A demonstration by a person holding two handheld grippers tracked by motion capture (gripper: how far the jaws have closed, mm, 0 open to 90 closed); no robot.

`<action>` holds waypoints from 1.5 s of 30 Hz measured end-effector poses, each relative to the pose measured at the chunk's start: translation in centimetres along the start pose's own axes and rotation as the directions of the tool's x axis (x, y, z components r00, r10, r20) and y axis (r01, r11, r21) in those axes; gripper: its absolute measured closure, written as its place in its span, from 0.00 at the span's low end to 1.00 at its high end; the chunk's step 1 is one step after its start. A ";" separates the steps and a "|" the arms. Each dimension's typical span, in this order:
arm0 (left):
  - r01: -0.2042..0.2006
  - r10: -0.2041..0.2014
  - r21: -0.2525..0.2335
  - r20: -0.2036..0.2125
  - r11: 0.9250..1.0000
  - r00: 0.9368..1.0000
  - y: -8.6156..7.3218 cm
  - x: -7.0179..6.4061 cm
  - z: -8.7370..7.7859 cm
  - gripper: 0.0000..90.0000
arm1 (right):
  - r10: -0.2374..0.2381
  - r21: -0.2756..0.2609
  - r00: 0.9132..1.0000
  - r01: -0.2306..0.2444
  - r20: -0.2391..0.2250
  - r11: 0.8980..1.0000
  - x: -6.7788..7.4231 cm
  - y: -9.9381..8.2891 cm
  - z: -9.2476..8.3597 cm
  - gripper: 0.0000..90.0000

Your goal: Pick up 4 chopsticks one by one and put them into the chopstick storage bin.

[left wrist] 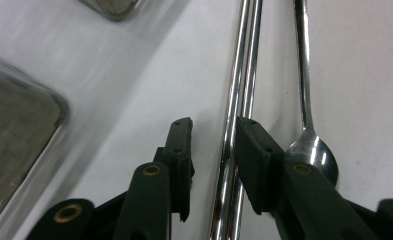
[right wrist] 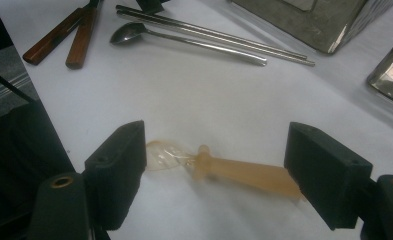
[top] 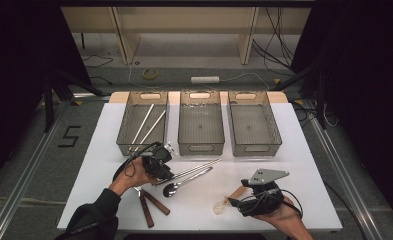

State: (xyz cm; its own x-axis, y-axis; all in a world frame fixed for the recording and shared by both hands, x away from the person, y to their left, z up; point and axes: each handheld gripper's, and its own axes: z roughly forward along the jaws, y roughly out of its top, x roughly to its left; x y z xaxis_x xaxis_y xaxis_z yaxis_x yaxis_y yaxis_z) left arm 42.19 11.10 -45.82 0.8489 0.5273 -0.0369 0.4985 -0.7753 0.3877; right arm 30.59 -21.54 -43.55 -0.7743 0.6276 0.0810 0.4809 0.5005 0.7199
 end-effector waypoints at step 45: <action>-0.085 0.086 0.054 -0.013 0.995 0.996 0.7 -1.0 0.8 0.94 | 0.000 0.019 1.000 0.000 0.003 1.000 0.0 0.0 0.1 0.31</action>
State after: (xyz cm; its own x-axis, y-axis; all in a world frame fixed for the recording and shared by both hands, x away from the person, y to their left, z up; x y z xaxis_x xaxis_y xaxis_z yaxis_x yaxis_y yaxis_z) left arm 41.83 9.72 -46.25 0.8863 0.4630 0.0084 0.4330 -0.8350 0.3396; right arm 30.62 -21.48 -43.60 -0.7729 0.6296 0.0789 0.4889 0.5116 0.7066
